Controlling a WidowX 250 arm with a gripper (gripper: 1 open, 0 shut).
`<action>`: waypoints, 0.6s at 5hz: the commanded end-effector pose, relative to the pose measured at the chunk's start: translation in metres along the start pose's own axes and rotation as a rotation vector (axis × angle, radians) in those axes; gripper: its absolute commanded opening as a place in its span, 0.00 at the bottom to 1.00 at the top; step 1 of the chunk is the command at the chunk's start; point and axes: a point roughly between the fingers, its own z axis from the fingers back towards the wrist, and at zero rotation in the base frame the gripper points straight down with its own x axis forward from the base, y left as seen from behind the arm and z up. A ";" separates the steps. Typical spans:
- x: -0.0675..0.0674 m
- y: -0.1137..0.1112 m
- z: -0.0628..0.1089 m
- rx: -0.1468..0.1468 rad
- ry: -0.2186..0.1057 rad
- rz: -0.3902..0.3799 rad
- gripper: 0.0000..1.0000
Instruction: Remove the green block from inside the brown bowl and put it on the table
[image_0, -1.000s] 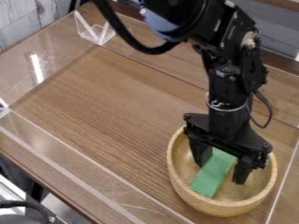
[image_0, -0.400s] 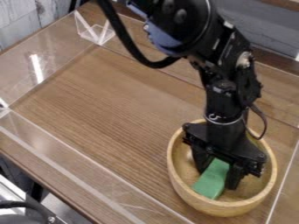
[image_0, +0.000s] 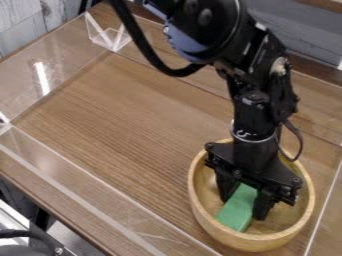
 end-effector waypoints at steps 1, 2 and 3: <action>0.007 -0.001 0.019 -0.018 -0.052 0.003 0.00; 0.005 -0.001 0.023 -0.019 -0.044 0.009 0.00; 0.004 0.000 0.029 -0.021 -0.039 0.016 0.00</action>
